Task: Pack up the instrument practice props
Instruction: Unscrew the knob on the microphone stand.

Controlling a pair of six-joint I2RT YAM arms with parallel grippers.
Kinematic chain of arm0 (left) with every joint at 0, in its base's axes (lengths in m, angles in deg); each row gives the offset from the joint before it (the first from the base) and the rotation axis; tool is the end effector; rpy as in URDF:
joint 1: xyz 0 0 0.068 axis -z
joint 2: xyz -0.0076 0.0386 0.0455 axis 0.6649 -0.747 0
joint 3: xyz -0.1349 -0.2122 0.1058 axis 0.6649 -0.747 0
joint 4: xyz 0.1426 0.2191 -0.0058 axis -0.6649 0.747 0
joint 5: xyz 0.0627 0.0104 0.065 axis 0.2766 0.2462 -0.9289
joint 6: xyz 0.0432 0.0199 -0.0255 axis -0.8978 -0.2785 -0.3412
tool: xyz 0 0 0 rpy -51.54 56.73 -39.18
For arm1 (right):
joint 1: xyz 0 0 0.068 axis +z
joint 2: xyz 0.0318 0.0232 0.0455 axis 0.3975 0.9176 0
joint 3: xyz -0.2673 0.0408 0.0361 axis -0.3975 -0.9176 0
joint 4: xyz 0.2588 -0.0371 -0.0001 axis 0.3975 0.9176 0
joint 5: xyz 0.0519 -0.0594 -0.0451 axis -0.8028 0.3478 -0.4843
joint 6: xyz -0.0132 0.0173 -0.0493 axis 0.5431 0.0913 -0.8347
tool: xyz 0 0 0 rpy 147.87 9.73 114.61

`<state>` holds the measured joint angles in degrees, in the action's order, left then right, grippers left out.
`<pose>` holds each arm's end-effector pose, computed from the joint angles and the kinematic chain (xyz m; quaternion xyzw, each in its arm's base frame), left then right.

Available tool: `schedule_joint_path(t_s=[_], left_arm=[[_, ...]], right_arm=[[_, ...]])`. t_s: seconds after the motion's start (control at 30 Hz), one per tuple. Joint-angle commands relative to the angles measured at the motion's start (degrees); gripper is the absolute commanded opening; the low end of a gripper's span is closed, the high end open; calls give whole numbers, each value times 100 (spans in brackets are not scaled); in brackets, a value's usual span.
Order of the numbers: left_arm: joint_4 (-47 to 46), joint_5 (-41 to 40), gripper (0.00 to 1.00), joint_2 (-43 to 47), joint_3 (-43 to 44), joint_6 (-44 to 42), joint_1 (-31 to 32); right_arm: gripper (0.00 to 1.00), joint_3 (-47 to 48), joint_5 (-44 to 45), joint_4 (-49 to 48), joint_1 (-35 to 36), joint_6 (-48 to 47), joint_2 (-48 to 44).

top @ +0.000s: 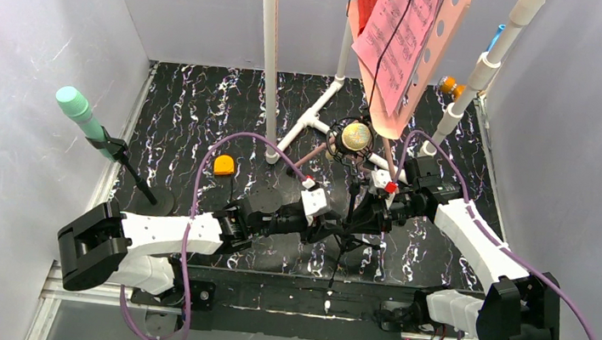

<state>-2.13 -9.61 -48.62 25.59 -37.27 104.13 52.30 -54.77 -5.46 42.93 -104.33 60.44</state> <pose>0.1213 -0.2503 0.2624 0.4380 0.5487 -0.4300 0.5677 0.1862 0.1020 0.2469 -0.6090 0.5158 0.4727 0.3735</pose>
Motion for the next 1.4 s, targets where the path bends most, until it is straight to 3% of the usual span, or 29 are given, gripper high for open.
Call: schedule_joint_path(t_s=[0.0,0.2,0.43,0.57,0.63,0.77,1.13,1.37], left_arm=[[-86,198,34,129,26,83,3],[-90,162,39,164,-43,91,-4],[-85,141,35,164,-59,86,-40],[-86,107,28,128,-58,91,-52],[-88,97,20,123,-61,91,-65],[-85,35,0,162,-34,751,-172],[-384,-330,0,290,-143,4377,-452],[-351,-599,0,532,-184,5391,-462]], right_arm=[[1,92,-499,-240,-26,-44,-97],[1,92,-502,-240,-27,-42,-88],[1,92,-505,-238,-26,-43,-88],[1,92,-498,-240,-26,-44,-79],[1,92,-500,-244,-26,-38,-79],[1,81,-497,-249,-26,-44,-79],[1,74,-415,-276,-26,-52,-105],[1,65,-408,-291,-48,-49,-114]])
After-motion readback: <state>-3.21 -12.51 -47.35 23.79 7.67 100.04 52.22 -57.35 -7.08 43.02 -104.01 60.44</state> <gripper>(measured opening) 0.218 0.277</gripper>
